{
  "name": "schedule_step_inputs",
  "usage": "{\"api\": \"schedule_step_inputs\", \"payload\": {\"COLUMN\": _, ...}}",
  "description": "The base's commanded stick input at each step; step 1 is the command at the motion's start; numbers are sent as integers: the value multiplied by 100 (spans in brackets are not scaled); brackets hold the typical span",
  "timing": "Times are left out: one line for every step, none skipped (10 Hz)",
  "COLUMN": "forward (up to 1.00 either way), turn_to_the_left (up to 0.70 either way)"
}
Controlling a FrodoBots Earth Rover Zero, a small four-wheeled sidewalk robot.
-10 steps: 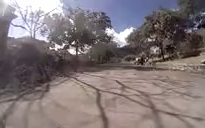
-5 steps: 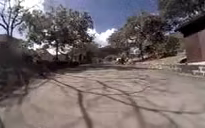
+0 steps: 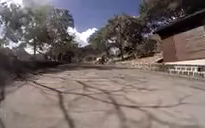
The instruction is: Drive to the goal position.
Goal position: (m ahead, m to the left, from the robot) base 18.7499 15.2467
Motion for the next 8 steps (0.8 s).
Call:
{"api": "schedule_step_inputs", "payload": {"forward": 0, "turn_to_the_left": 0}}
{"api": "schedule_step_inputs", "payload": {"forward": 0, "turn_to_the_left": 0}}
{"api": "schedule_step_inputs", "payload": {"forward": 0, "turn_to_the_left": 0}}
{"api": "schedule_step_inputs", "payload": {"forward": 0, "turn_to_the_left": 0}}
{"api": "schedule_step_inputs", "payload": {"forward": 0, "turn_to_the_left": 0}}
{"api": "schedule_step_inputs", "payload": {"forward": 0, "turn_to_the_left": 0}}
{"api": "schedule_step_inputs", "payload": {"forward": 0, "turn_to_the_left": 0}}
{"api": "schedule_step_inputs", "payload": {"forward": 0, "turn_to_the_left": 0}}
